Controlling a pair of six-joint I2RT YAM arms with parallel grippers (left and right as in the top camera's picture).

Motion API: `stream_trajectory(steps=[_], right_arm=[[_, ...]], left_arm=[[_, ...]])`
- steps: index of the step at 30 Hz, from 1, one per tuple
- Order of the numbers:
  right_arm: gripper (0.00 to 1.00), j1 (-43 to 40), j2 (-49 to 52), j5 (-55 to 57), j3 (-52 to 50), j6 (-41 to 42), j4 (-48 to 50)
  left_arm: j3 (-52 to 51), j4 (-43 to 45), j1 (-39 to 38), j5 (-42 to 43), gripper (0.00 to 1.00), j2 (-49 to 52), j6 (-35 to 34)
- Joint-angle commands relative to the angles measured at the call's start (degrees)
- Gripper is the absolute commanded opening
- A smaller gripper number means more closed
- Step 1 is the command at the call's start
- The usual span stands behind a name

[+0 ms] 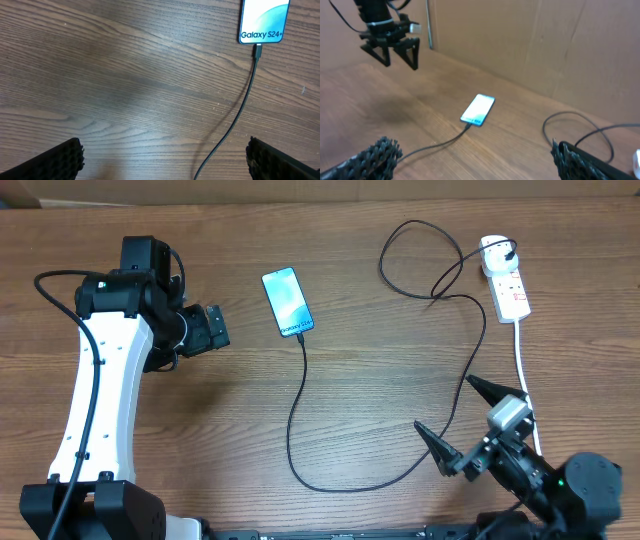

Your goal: Plug charger to phone and switch on socket

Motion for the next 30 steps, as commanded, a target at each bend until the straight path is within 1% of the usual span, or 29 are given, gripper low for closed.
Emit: stream_trajectory(steps=[1,5,11,20,23,30], right_arm=[[1.00,0.2,-1.3,0.5,-5.5,-0.2,5.9],[1.00,0.2,-3.0,0.6,-11.4,-0.2,13.9],[1.00,0.2,-7.8,1.1,-17.6,0.2,18.4],[1.00,0.2,-13.0,4.7,-21.2,0.5,19.6],[1.00,0.2,-14.2,6.7,-21.5,3.7,19.6],[1.00,0.2,-15.5,8.8,-22.2,4.0,19.7]], left_arm=[[-0.5,-0.1,0.3,-0.4,1.00,0.0,-0.5],[-0.5,-0.1,0.3,-0.4,1.00,-0.1,-0.5],[-0.5,-0.1,0.3,-0.4,1.00,-0.1,-0.5],[-0.5,-0.1,0.3,-0.4,1.00,0.0,-0.5],[-0.5,-0.1,0.3,-0.4,1.00,0.0,-0.5],[-0.5,-0.1,0.3,-0.4,0.99,0.0,-0.5]])
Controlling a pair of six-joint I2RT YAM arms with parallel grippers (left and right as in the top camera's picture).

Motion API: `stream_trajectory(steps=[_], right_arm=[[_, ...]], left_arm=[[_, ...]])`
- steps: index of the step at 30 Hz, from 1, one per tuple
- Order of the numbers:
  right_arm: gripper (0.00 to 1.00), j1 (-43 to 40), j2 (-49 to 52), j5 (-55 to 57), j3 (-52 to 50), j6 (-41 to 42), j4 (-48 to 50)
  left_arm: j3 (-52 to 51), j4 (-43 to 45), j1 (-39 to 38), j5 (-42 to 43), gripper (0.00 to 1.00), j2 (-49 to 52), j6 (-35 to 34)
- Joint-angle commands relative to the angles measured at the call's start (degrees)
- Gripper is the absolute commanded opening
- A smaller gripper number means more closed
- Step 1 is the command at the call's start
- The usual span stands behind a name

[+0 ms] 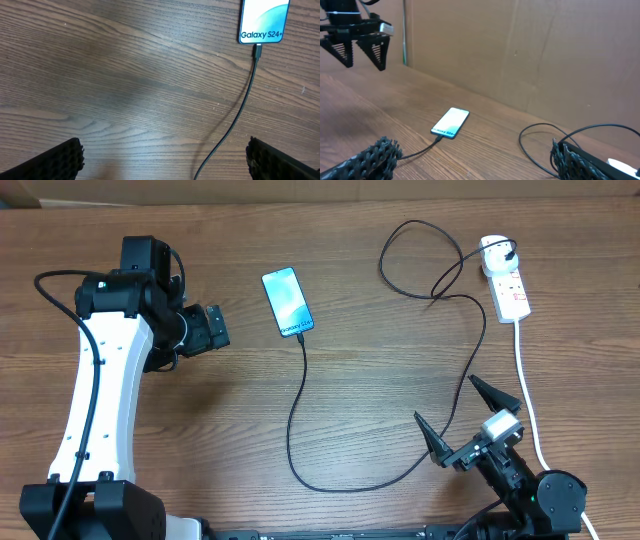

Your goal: Plug charger to phone and switch on socket

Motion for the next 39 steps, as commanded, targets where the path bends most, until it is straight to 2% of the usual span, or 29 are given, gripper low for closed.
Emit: stream_trajectory(steps=[1,16,23,32,39], right_arm=[[1.00,0.2,-1.0,2.5,-0.9,1.0,0.4],[1.00,0.2,-1.0,4.8,-8.9,1.0,11.0],[1.00,0.2,-1.0,8.9,-11.6,5.2,15.5],[1.00,0.2,-1.0,15.3,-11.5,5.2,14.4],[1.00,0.2,-1.0,18.4,-11.5,5.3,7.4]], left_arm=[[-0.5,-0.1,0.3,-0.4,1.00,-0.1,-0.5],[-0.5,-0.1,0.3,-0.4,0.99,0.0,-0.5],[-0.5,-0.1,0.3,-0.4,1.00,-0.1,-0.5],[-0.5,-0.1,0.3,-0.4,1.00,0.0,-0.5],[-0.5,-0.1,0.3,-0.4,0.99,-0.1,-0.5]])
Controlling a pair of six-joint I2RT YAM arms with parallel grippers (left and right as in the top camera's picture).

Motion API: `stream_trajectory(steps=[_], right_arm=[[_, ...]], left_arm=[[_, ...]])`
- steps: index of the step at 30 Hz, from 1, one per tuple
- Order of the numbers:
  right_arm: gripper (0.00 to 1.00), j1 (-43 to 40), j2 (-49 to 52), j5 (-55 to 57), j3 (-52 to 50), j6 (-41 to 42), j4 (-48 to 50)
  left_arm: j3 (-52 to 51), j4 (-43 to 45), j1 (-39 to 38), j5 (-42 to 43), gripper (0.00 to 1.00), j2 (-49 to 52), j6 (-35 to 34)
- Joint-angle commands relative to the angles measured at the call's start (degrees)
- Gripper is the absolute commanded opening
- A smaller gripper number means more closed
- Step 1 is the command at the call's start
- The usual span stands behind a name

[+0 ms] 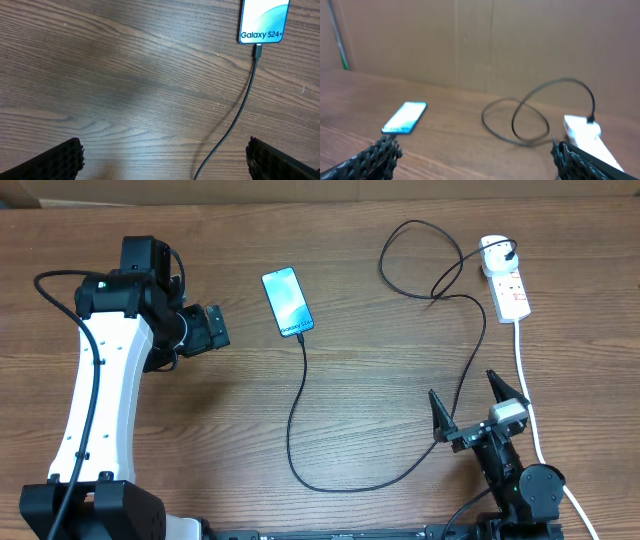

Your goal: Plug charger to phone and switch on socket

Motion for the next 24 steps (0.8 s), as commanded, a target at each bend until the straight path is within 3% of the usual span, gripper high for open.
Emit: stream_trajectory(steps=[1,16,24], right_arm=[[1.00,0.2,-0.6,3.9,-0.6,0.7,-1.4],[1.00,0.2,-0.6,8.1,-0.6,0.7,-1.9],[1.00,0.2,-0.6,11.6,-0.6,6.0,-2.3]], left_arm=[[-0.5,-0.1,0.3,-0.4,1.00,-0.1,-0.5],[-0.5,-0.1,0.3,-0.4,1.00,0.0,-0.5],[-0.5,-0.1,0.3,-0.4,1.00,0.0,-0.5]])
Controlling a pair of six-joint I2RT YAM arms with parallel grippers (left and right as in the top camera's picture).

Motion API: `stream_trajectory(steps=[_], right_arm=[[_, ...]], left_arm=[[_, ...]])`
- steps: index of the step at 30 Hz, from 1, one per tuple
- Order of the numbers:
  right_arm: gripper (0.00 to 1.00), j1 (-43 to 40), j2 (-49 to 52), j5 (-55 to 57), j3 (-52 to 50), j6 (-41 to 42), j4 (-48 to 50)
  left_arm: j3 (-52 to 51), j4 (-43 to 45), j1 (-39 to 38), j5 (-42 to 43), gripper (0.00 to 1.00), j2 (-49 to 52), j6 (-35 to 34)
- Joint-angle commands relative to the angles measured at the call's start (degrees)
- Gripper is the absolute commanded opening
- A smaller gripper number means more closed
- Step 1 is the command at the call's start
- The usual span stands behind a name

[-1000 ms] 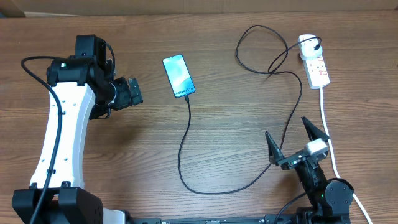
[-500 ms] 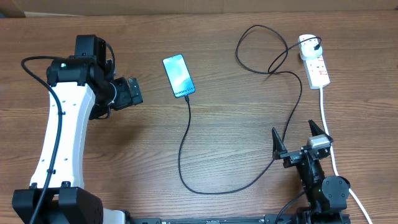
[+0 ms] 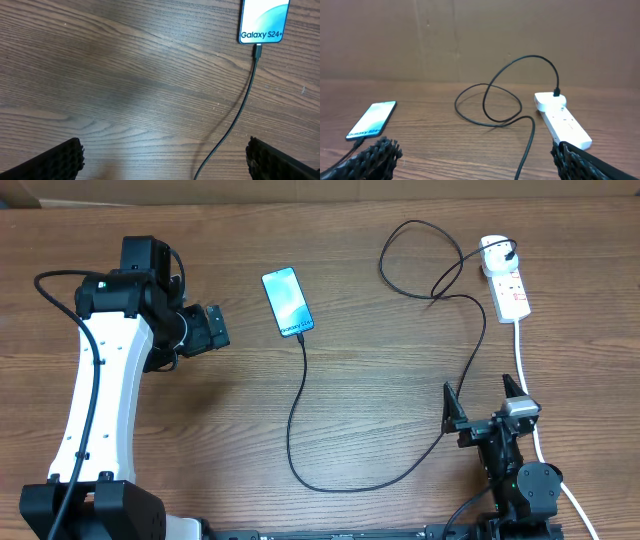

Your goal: Plug charger to phone and switch on socket

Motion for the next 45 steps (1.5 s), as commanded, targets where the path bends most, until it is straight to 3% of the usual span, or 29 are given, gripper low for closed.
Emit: stream_trajectory(steps=[1,45], right_arm=[[1.00,0.2,-0.6,1.9,-0.6,2.1,0.1],[1.00,0.2,-0.6,2.4,-0.6,-1.3,0.1]], left_arm=[[-0.5,-0.1,0.3,-0.4,1.00,-0.1,-0.5],[-0.5,-0.1,0.3,-0.4,1.00,-0.1,-0.5]])
